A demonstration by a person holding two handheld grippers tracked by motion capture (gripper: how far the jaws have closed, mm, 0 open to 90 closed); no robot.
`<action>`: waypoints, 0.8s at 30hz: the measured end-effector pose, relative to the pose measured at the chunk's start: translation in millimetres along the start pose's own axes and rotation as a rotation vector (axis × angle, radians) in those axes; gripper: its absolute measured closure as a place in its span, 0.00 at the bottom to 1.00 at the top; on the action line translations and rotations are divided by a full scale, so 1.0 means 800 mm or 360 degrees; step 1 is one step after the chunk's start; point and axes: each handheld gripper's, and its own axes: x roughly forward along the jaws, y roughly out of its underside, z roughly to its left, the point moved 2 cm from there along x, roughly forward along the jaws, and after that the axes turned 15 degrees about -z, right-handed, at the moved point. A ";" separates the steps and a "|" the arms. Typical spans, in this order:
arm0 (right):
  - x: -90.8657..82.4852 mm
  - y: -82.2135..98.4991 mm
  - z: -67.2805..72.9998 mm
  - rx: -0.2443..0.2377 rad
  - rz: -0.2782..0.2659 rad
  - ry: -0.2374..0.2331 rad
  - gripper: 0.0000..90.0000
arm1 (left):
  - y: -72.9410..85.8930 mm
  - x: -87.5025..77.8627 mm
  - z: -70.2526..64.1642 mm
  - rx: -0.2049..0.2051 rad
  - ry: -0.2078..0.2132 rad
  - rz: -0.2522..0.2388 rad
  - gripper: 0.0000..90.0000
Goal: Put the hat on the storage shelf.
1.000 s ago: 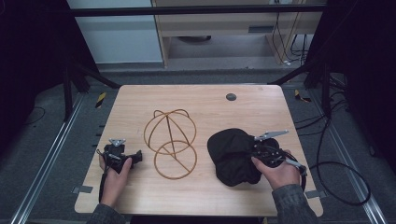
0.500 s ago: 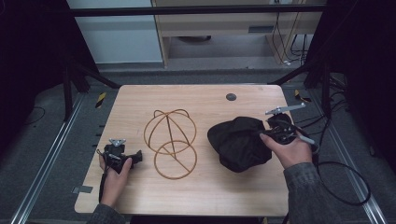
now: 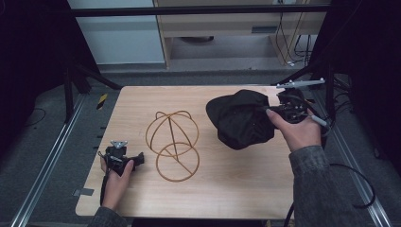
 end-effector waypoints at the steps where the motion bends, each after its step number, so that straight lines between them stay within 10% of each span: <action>1: 0.000 -0.004 0.003 0.0002 -0.0019 -0.0008 0.96 | 0.000 0.000 0.000 0.0000 0.0000 0.0000 0.00; 24: 0.015 -0.062 0.086 -0.0048 -0.0173 -0.0272 0.96 | 0.000 0.000 0.000 0.0002 -0.0001 0.0003 0.00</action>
